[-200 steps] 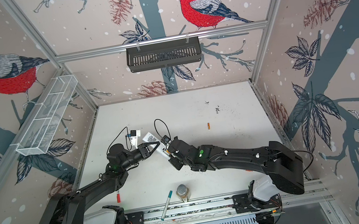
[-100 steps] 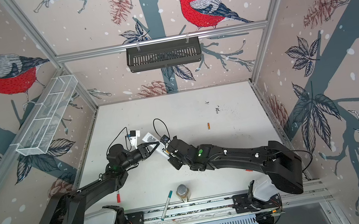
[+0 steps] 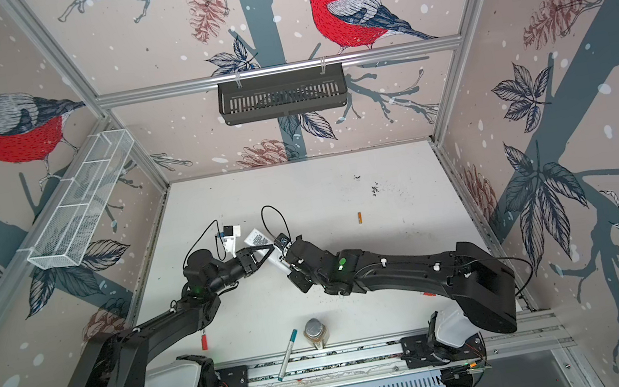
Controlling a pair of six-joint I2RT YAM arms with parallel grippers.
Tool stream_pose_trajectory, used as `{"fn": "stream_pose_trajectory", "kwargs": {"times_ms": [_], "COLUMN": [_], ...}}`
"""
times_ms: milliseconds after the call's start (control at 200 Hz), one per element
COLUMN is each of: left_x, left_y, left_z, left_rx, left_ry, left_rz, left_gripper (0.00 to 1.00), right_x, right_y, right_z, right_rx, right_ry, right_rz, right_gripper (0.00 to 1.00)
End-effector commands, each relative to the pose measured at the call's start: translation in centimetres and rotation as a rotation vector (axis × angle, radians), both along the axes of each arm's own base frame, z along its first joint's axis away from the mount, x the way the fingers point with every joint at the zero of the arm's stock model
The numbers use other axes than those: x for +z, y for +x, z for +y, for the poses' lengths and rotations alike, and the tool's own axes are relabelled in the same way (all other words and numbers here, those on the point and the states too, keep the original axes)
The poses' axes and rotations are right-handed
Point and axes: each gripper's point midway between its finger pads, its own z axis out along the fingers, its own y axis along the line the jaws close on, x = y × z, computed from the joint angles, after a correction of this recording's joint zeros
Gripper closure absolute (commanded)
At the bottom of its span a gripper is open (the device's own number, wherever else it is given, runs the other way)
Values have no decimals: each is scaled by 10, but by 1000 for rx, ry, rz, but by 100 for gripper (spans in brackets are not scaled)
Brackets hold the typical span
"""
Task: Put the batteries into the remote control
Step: 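Lower the battery into the compartment with the right gripper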
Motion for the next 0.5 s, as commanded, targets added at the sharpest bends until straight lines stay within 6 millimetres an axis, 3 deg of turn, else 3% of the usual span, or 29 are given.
{"fn": "stream_pose_trajectory", "kwargs": {"times_ms": [0,495], "left_x": [24,27], "left_y": [-8,-9], "left_z": [-6,-6], "left_rx": [-62,-72], "left_ry": [-58,-68], "left_rz": [-79,-86], "left_gripper": [100,100], "right_x": [0,-4], "right_y": [7,17], "right_z": [1,11], "right_rx": [-6,25], "right_ry": [-3,8], "right_rz": [-15,2], "right_gripper": [87,88]}}
